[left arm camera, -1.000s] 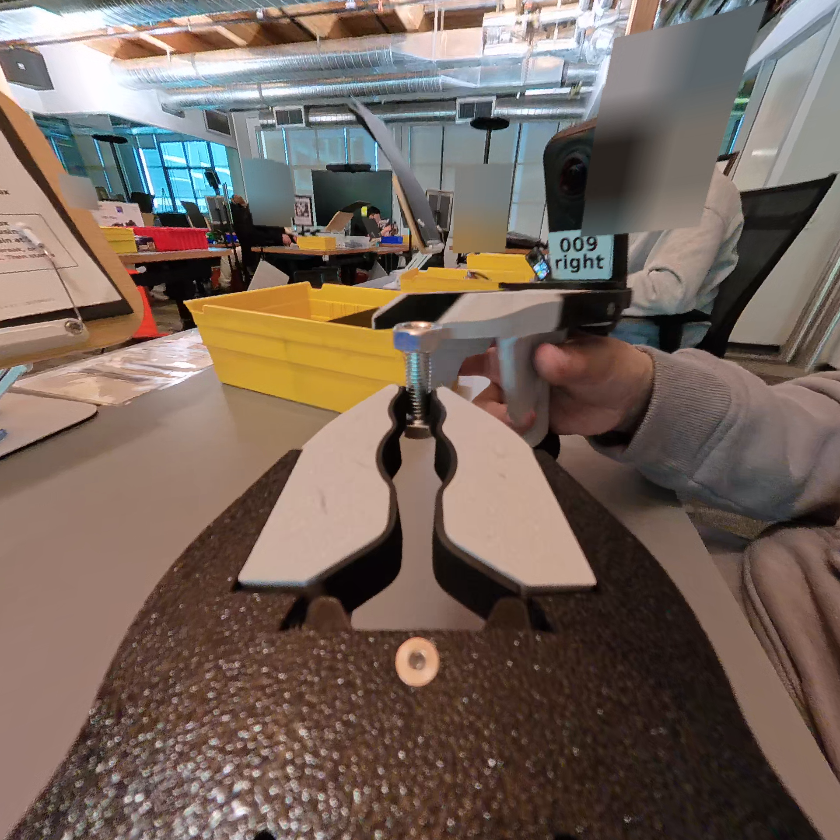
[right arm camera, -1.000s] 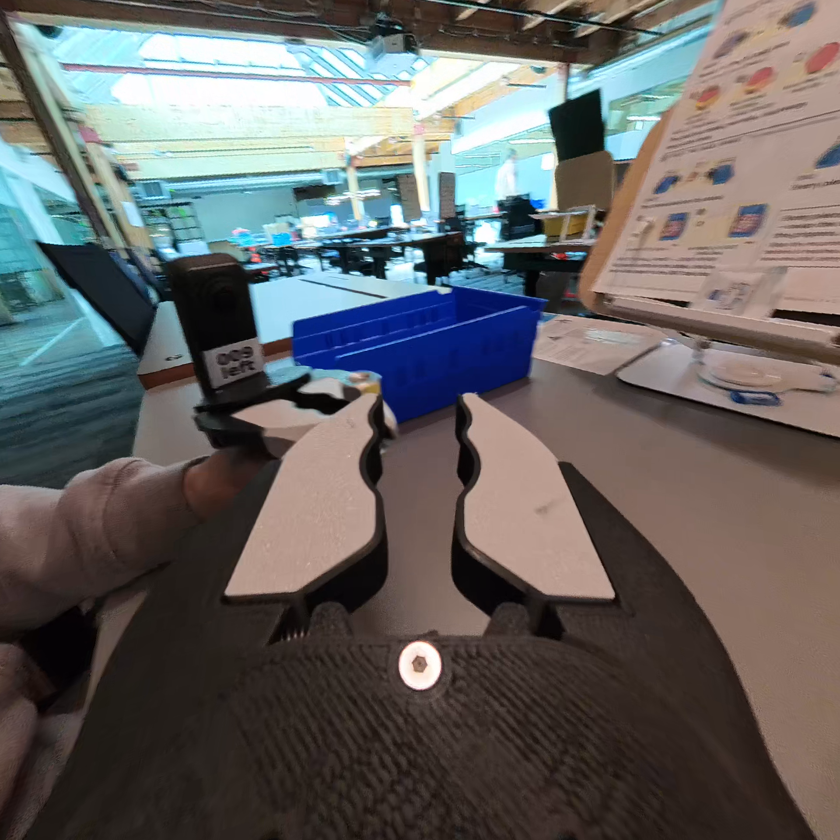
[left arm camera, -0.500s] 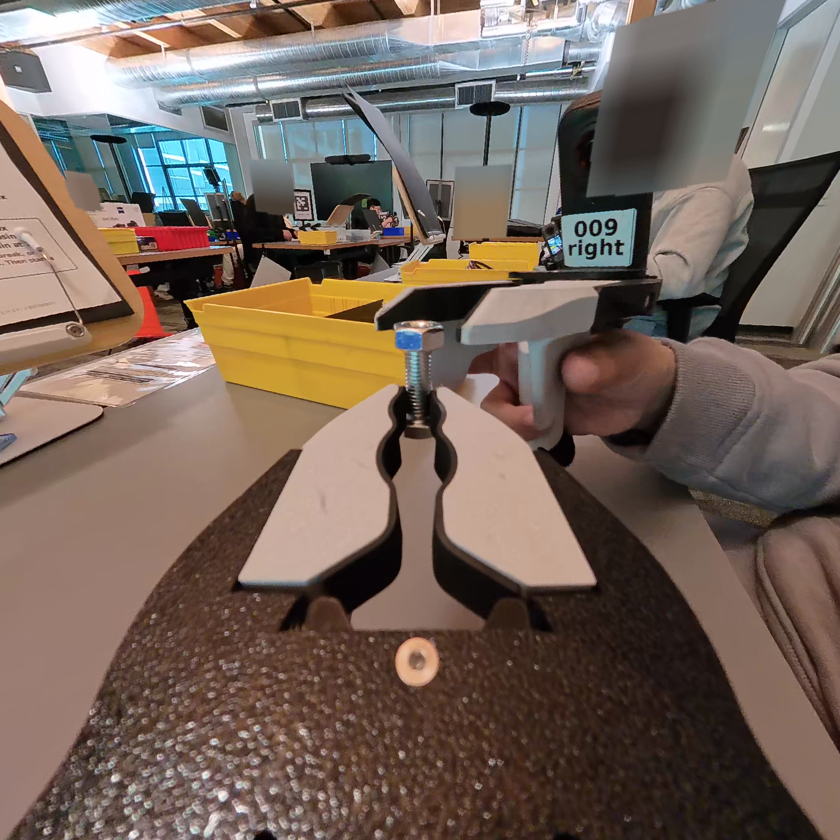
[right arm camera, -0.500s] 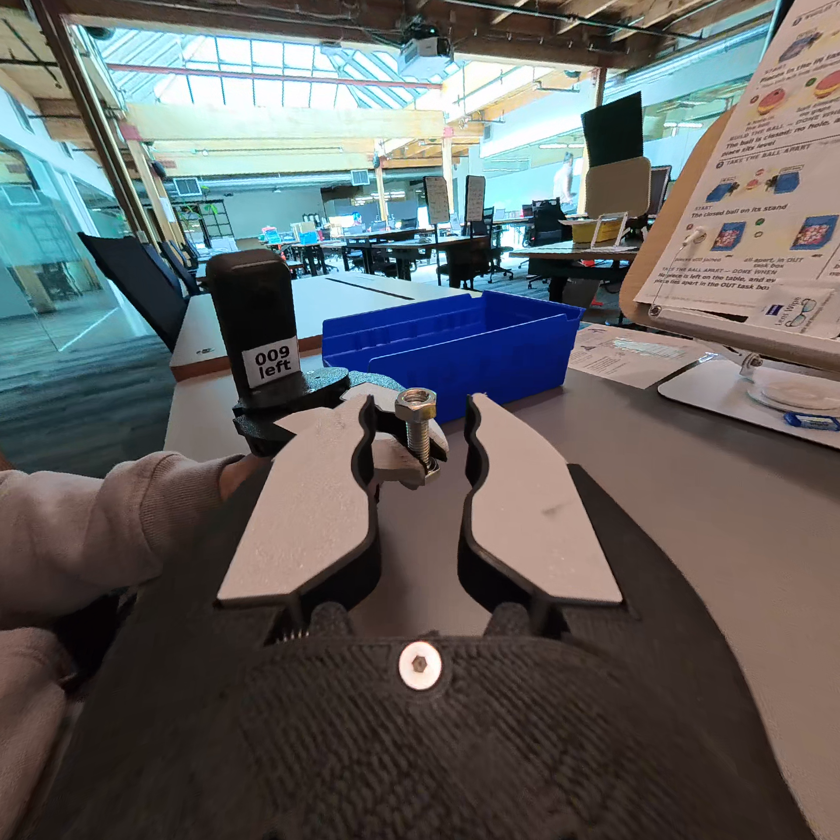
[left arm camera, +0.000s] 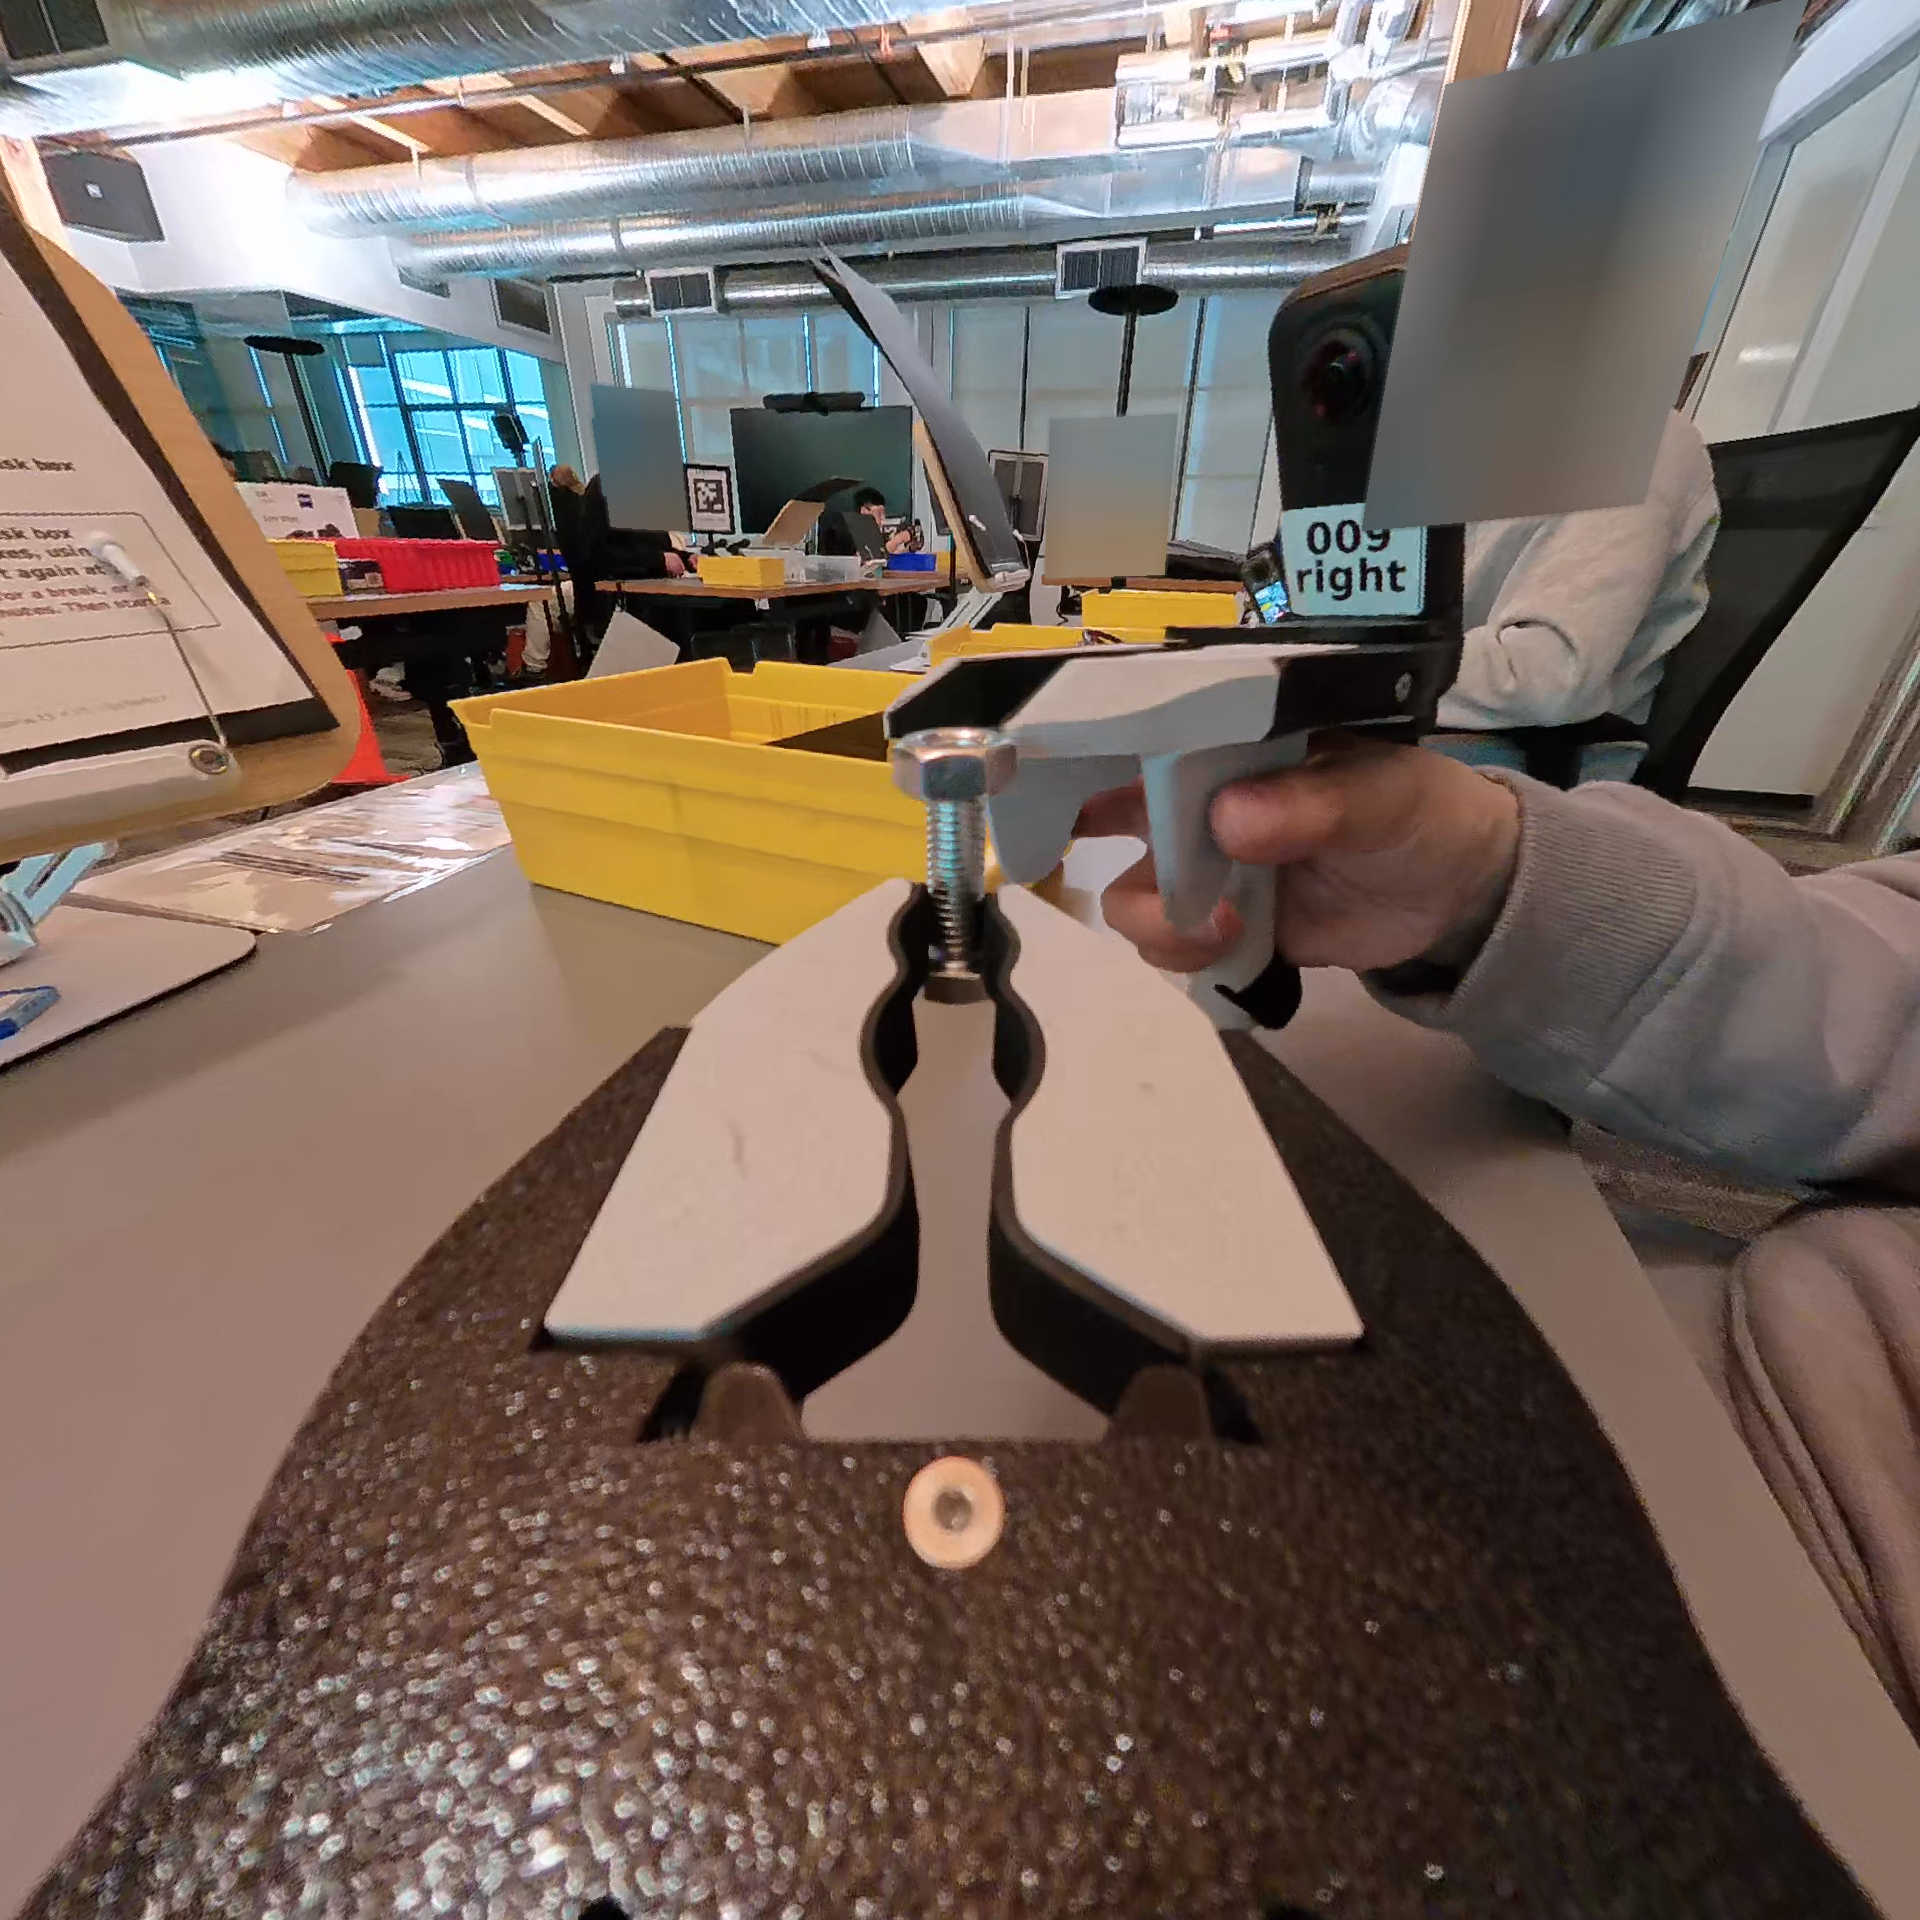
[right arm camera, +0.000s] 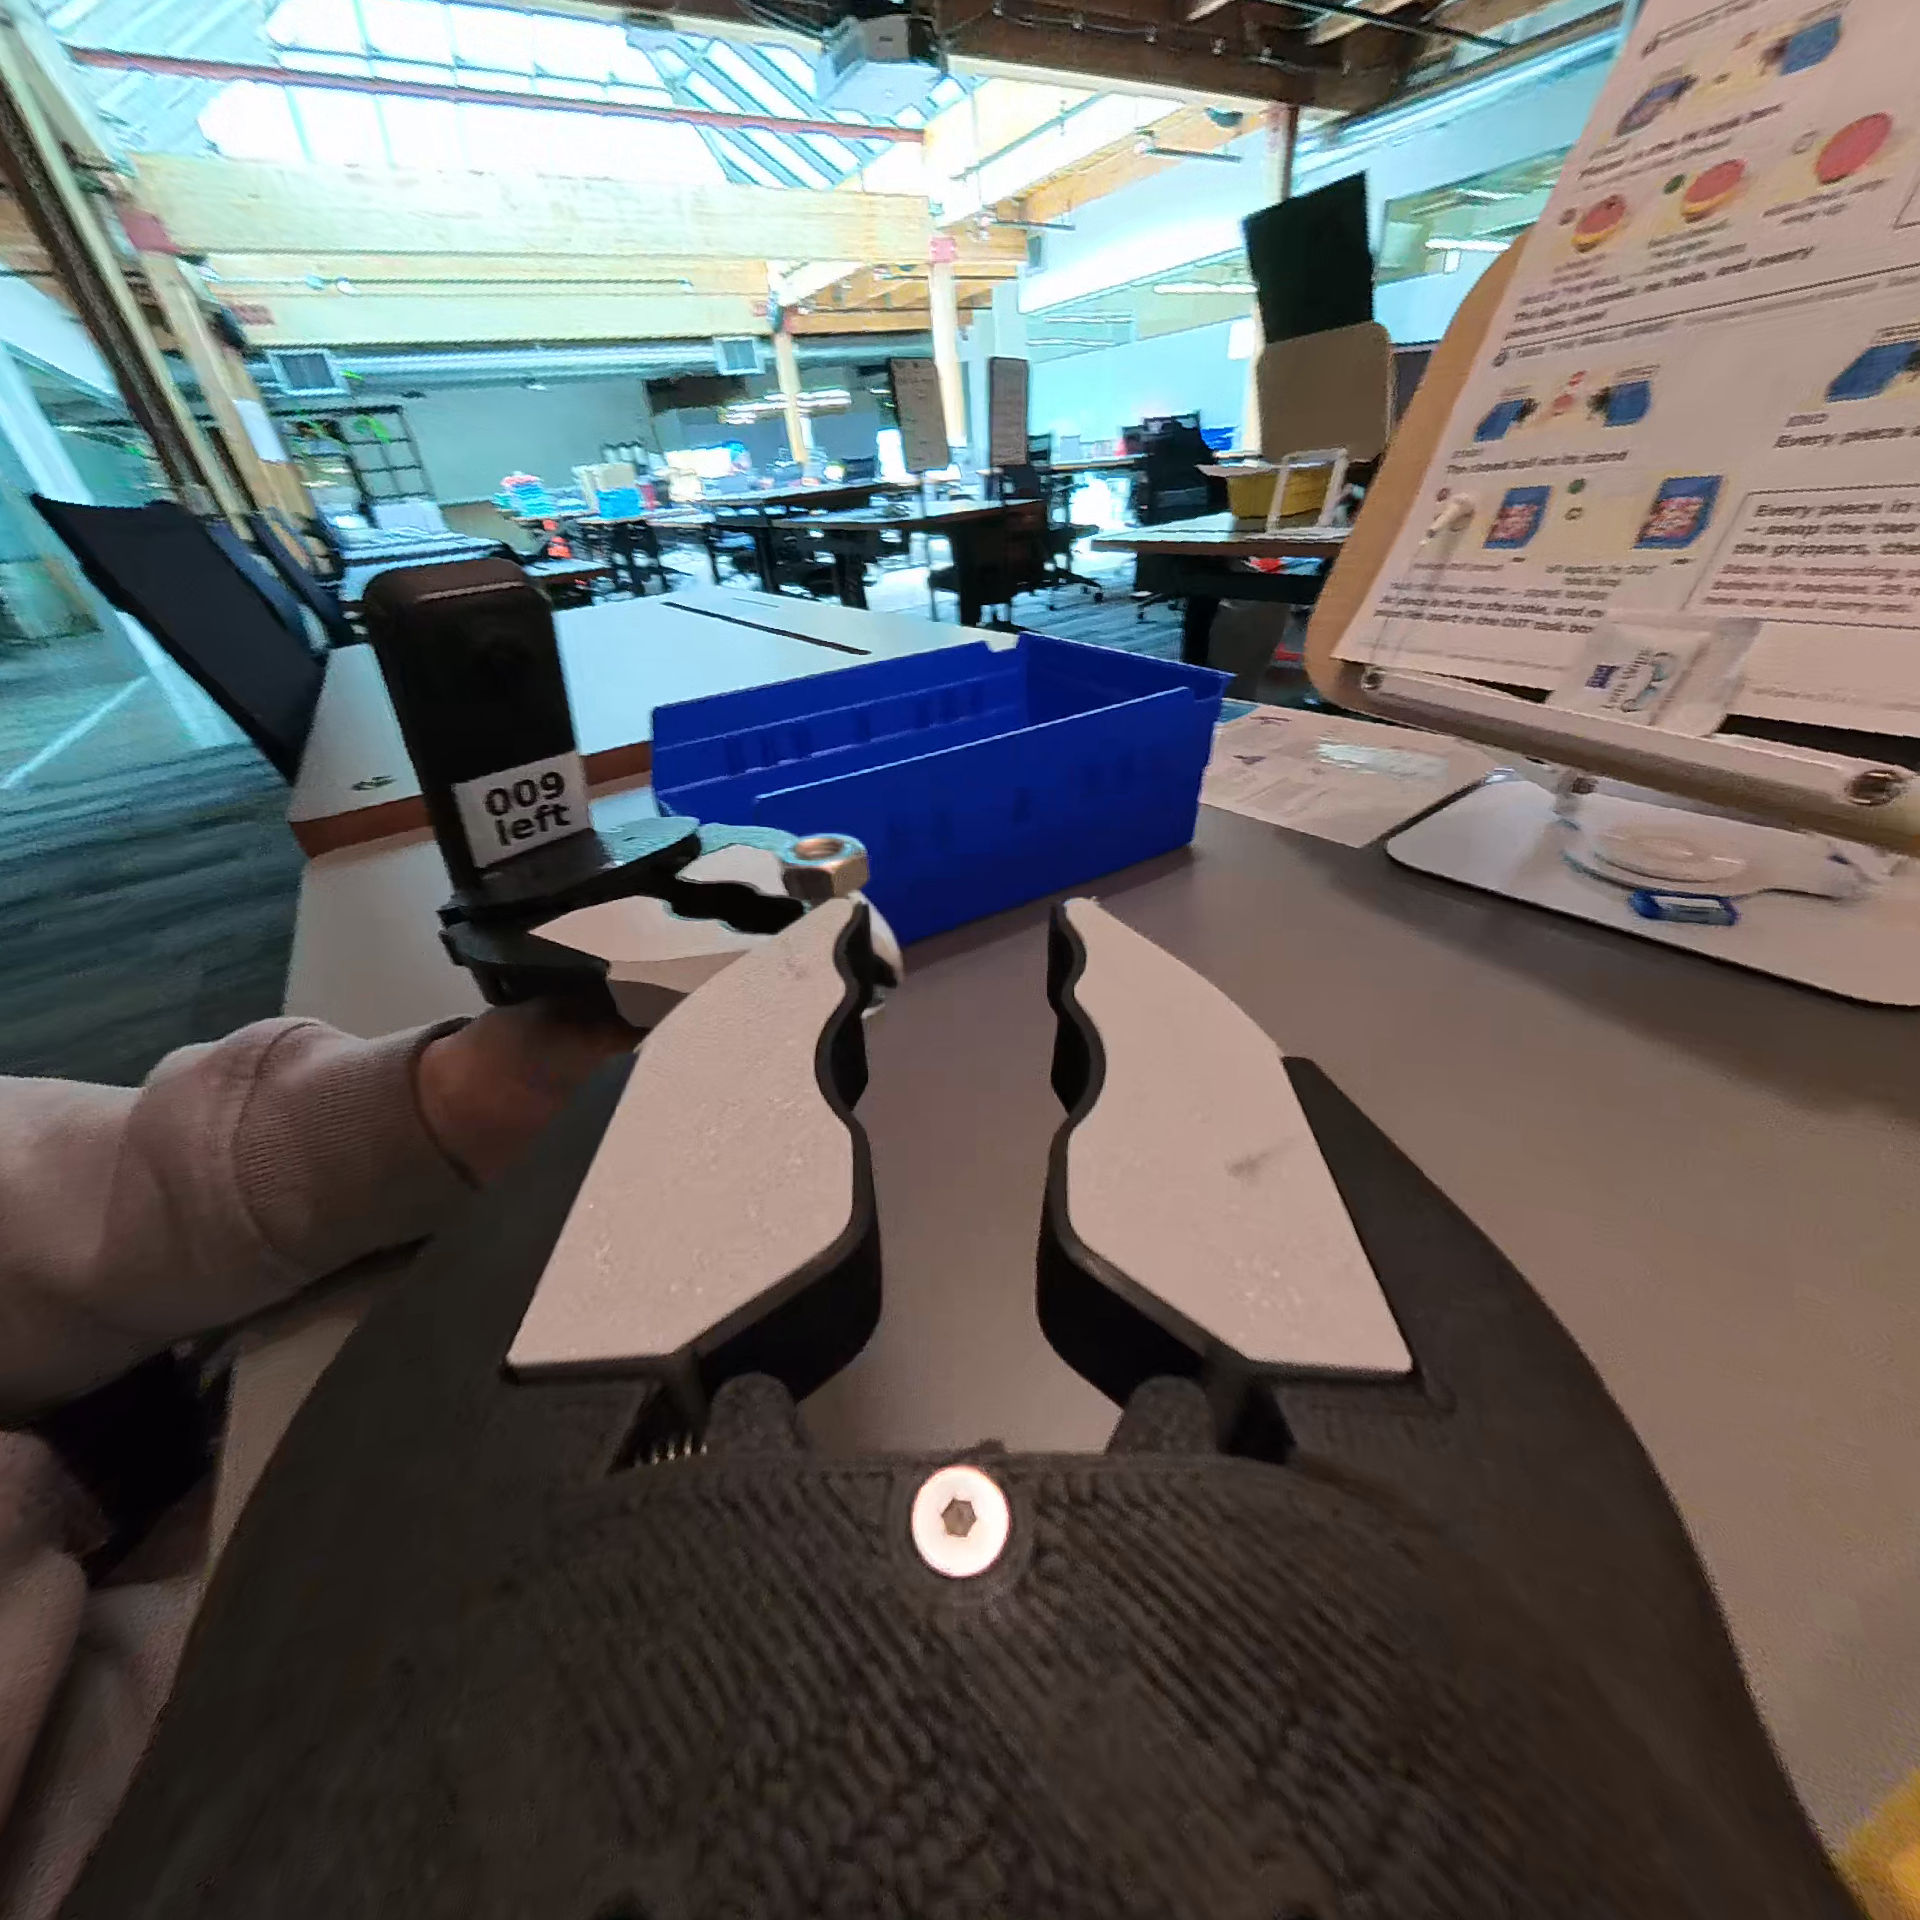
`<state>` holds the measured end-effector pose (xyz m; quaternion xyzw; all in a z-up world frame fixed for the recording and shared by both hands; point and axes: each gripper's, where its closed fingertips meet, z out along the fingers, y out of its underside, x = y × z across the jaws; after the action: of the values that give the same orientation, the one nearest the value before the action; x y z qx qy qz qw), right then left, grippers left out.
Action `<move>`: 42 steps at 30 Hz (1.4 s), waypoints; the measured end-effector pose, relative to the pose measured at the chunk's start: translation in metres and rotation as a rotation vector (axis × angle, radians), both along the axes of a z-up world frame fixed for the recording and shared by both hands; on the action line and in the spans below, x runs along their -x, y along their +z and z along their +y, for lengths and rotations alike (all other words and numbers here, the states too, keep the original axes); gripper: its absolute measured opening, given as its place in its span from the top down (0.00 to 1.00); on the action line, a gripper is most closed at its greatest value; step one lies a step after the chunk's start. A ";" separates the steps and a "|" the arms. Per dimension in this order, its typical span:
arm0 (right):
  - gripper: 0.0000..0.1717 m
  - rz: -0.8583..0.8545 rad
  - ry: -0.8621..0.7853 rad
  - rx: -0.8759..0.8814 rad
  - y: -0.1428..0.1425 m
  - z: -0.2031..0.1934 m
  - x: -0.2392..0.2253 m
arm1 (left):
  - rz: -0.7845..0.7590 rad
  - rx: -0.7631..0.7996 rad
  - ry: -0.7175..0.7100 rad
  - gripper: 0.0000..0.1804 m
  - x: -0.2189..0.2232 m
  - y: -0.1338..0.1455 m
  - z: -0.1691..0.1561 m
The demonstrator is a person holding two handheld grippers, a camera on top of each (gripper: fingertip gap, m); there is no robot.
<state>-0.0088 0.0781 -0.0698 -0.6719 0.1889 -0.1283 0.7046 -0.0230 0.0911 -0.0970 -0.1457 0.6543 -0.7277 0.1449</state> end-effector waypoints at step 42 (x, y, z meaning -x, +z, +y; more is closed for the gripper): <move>0.73 0.029 0.015 -0.054 -0.004 0.019 0.006 | -0.031 -0.062 0.079 0.95 -0.007 -0.005 0.002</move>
<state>-0.0153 0.0967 -0.0743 -0.6557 0.1974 -0.1084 0.7207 -0.0163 0.0932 -0.1023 -0.1555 0.6682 -0.7029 0.1880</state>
